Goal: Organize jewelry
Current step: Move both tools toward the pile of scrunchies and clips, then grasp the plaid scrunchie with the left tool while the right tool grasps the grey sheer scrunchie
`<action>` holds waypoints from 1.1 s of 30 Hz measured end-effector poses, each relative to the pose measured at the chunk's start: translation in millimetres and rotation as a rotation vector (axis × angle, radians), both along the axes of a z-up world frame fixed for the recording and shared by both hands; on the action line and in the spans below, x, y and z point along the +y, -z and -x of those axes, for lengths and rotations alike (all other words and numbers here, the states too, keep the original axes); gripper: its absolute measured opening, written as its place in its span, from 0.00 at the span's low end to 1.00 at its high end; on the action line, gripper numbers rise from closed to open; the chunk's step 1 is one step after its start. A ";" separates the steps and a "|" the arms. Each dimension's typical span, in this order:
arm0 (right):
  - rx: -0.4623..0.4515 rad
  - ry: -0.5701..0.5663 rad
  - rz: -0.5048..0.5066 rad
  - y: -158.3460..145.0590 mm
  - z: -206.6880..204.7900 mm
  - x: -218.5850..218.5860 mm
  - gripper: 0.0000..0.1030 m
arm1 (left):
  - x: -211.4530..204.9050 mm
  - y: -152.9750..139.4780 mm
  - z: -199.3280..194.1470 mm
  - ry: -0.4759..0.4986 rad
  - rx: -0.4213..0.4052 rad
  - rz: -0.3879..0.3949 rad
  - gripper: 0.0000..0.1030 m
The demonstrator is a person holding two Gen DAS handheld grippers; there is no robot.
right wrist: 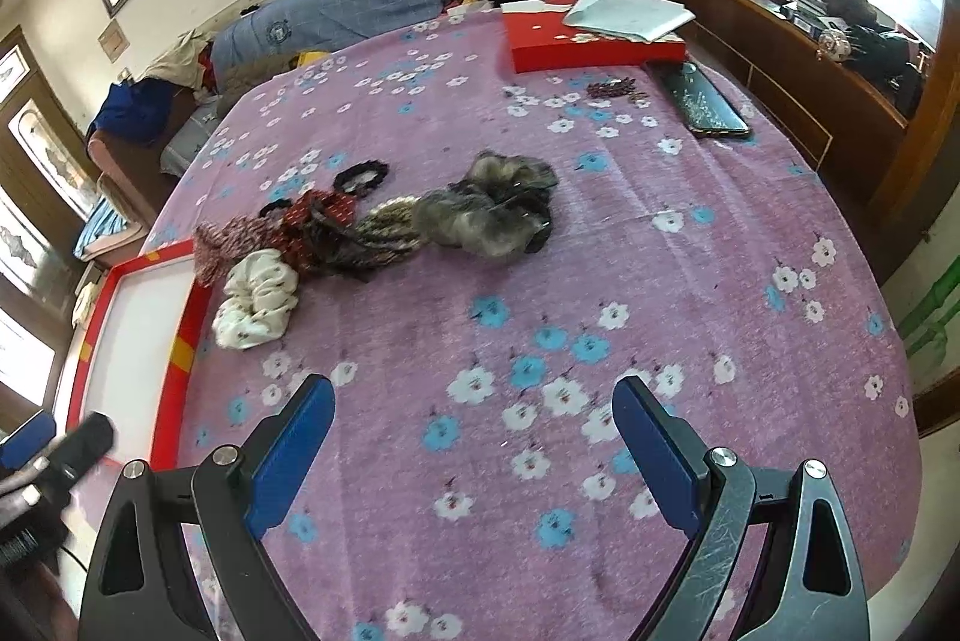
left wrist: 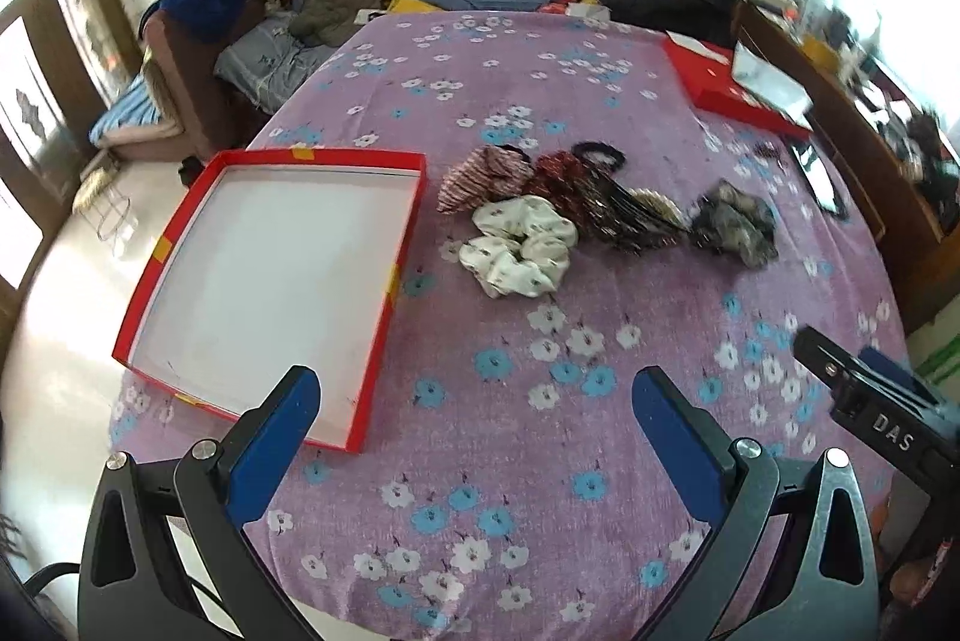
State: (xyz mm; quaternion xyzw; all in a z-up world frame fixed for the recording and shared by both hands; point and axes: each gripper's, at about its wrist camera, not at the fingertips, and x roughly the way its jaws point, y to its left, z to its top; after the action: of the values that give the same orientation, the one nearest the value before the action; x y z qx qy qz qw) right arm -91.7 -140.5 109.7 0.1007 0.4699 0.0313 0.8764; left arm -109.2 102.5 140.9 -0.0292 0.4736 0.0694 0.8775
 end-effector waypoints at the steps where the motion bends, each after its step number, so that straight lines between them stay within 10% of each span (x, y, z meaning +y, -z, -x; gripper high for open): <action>1: 0.000 0.002 0.004 1.5 -2.8 -2.3 0.93 | 6.2 1.8 -2.9 -0.011 -0.001 -0.004 1.00; 9: 0.013 -0.033 0.041 23.2 -38.6 -13.5 0.93 | 29.5 30.2 -41.6 0.023 0.098 0.062 0.75; 33: 0.100 0.011 -0.037 63.4 -145.4 -31.0 0.76 | 44.8 84.2 -200.0 0.106 0.182 0.205 0.71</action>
State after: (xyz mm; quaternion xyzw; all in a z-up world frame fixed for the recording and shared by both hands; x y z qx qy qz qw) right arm 53.7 -171.4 46.3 0.1210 0.5120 0.0301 0.8499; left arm 90.8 147.3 56.7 -0.0869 0.5566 -0.0234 0.8259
